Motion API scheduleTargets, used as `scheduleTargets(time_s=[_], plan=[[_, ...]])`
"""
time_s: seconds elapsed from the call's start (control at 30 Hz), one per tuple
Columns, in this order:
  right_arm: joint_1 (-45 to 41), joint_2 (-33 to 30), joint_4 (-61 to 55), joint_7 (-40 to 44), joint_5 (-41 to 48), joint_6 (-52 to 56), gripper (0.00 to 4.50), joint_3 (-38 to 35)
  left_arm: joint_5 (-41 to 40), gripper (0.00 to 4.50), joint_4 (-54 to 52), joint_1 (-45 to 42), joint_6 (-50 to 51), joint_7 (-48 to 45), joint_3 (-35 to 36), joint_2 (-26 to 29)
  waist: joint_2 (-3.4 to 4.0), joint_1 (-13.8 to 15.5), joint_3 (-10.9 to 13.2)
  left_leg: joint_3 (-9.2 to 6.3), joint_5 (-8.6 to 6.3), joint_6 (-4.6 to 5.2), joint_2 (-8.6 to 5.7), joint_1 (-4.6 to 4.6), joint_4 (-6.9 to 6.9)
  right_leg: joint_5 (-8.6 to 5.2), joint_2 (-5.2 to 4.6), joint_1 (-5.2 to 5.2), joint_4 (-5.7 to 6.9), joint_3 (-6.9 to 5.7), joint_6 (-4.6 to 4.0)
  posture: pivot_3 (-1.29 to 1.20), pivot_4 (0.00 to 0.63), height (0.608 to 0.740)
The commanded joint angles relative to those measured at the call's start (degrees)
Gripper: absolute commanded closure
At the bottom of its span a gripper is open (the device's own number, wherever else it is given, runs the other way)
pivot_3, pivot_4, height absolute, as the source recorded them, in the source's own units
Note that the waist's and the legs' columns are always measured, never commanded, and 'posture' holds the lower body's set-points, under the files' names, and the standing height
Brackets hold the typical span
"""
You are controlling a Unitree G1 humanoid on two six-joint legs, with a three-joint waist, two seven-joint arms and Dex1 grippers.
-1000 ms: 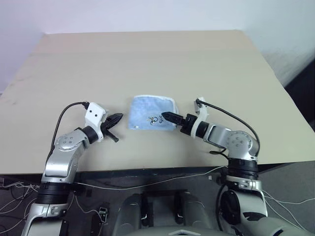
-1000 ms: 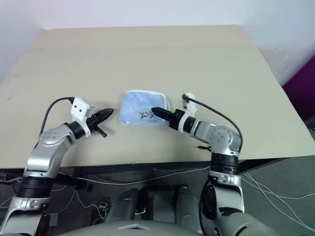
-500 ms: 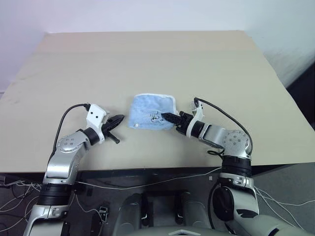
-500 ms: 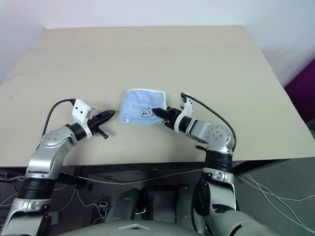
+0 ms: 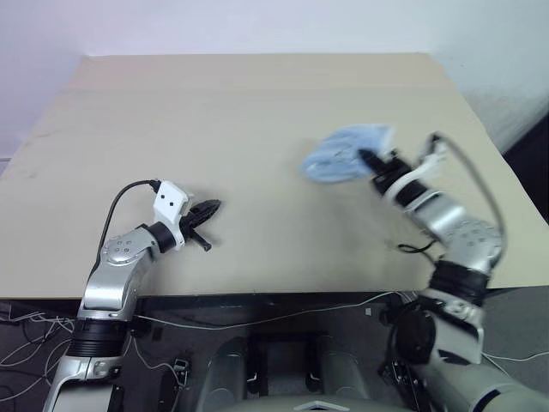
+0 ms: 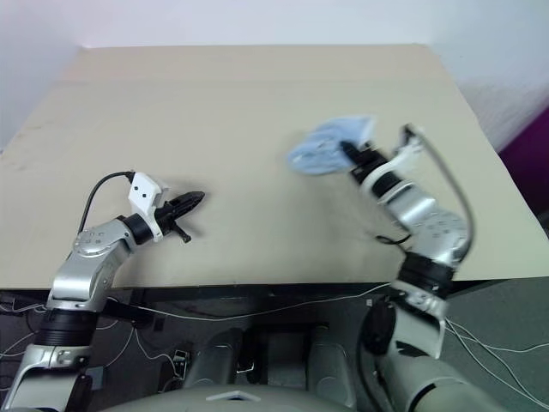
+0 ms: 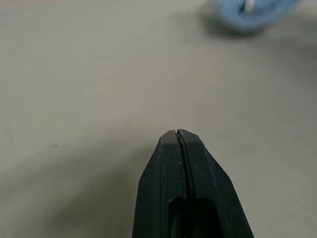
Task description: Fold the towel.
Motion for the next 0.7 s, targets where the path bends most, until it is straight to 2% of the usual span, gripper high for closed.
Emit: scheduleTargets(time_s=[0.03,0.17,0.27,0.57,0.7], plan=[[-0.3,-4.8,3.2,-1.9,-2.6,-7.4,4.46,-3.6,0.2,4.5,1.2,-2.2,-2.0,-1.3,-0.7,-0.7,-0.02,-0.2,0.0,0.01,0.0,0.01,0.02,0.0,0.01,0.0,0.02,0.01,-0.01,0.0,0.0,0.0,0.15,0.74],[0.1,-9.0,11.8,-9.8,-4.8,-12.5,4.46,-8.9,0.7,4.5,3.4,-4.2,-2.9,-2.3,-1.9,-1.9,-0.01,-0.3,0.0,0.03,0.01,0.01,0.05,0.0,0.09,0.0,0.06,0.02,0.03,0.01,0.01,0.0,0.15,0.74],[1.9,-9.1,14.9,-15.9,-4.3,-12.7,4.46,-11.9,1.2,4.5,4.3,-5.0,-3.4,-2.9,-3.0,-2.7,-0.01,-0.2,0.0,0.05,0.02,0.01,0.05,-0.01,0.09,0.0,0.06,0.02,0.02,0.01,0.02,0.0,0.15,0.74],[4.3,-7.4,11.8,-19.9,-3.6,-12.7,4.46,-11.0,1.6,4.5,4.1,-4.8,-3.5,-3.5,-3.6,-3.4,0.08,-0.2,0.0,0.03,0.0,0.04,0.08,-0.04,0.21,0.0,0.06,0.02,0.07,0.03,0.03,0.0,0.15,0.74],[4.8,-6.6,9.8,-20.4,-1.4,-11.8,3.24,-11.3,1.7,4.5,4.2,-4.5,-3.5,-3.4,-3.8,-3.7,0.09,-0.2,0.0,0.01,-0.02,0.07,0.07,-0.07,0.26,0.01,0.05,0.04,0.07,0.02,0.04,0.0,0.15,0.74]])
